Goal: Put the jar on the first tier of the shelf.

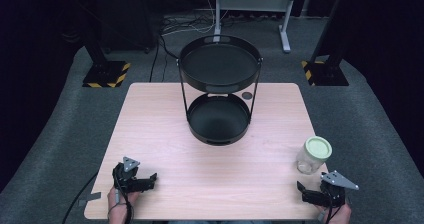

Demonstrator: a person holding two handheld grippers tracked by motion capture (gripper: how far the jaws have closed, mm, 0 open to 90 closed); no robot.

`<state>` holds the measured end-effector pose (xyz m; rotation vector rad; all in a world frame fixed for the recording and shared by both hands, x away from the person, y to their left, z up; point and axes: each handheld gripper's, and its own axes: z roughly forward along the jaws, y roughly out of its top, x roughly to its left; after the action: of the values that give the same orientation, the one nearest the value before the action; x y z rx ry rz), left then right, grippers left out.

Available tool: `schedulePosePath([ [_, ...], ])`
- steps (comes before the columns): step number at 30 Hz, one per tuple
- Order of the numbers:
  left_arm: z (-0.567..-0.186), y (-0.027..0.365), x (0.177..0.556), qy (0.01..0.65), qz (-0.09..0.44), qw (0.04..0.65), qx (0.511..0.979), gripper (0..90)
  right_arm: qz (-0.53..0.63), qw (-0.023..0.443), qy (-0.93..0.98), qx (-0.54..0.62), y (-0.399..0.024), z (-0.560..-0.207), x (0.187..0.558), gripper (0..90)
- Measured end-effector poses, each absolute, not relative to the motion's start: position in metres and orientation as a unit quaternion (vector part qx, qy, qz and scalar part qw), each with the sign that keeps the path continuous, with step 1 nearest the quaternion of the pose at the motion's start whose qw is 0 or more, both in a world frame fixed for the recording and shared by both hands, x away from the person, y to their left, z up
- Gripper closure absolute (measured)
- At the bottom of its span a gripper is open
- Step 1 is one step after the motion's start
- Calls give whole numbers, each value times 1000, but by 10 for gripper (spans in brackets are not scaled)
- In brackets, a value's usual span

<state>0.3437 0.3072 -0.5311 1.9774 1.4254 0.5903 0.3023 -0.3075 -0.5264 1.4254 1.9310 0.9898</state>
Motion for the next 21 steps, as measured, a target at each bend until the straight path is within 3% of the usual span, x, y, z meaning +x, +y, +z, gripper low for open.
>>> schedulePosePath([
  [21,-531,307,344,545,225,311,746,4,348,287,714,536,-303,-527,302,0],
])
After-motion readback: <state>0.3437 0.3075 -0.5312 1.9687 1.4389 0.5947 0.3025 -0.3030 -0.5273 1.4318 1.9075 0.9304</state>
